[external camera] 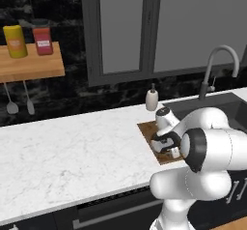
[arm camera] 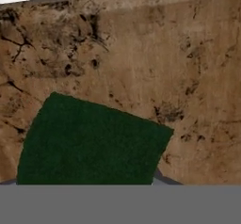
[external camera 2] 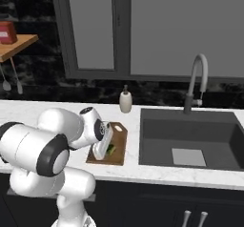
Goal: Pick up the sponge from the counter and clean the cutting board by briefly scrubbing or pressing down on the cutting board. Once finished, release the sponge.
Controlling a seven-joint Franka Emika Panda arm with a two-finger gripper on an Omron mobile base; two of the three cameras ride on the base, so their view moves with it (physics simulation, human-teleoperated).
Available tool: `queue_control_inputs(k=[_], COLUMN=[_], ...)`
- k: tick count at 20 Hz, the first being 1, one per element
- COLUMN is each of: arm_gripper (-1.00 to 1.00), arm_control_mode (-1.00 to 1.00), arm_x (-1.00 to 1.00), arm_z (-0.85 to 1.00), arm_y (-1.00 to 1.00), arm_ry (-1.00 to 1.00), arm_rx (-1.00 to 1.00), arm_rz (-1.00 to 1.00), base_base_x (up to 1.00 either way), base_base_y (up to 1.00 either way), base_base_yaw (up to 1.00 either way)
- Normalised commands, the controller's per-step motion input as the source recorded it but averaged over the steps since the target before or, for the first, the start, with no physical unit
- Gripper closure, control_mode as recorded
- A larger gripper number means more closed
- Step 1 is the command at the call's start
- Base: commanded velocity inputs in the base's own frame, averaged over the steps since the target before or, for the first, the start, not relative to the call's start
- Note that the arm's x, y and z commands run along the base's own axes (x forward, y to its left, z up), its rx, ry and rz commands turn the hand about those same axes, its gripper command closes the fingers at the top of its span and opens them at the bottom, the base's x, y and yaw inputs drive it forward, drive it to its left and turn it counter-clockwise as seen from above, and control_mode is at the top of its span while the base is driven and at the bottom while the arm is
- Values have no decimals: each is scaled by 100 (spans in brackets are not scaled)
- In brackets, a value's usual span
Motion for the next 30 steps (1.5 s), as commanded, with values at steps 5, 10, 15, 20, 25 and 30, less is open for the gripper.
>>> queue_control_inputs(k=[5, 10, 15, 20, 25, 30], arm_gripper=[100, 100, 100, 100, 100, 100], arm_control_mode=[-100, -100, -100, -100, -100, -100], arm_x=[-19, -40, -49, -69, -70, -83], arm_z=[-45, -47, -65, -61, -63, -80], arm_y=[-72, -72, -69, -76, -77, -73], arm_ry=[6, 0, 0, -3, -6, -3], arm_rx=[-1, -1, -2, -2, -2, -3], arm_rz=[0, 0, 0, 0, 0, 0], base_base_x=[0, 0, 0, 0, 0, 0], base_base_y=[0, 0, 0, 0, 0, 0], base_base_yaw=[0, 0, 0, 0, 0, 0])
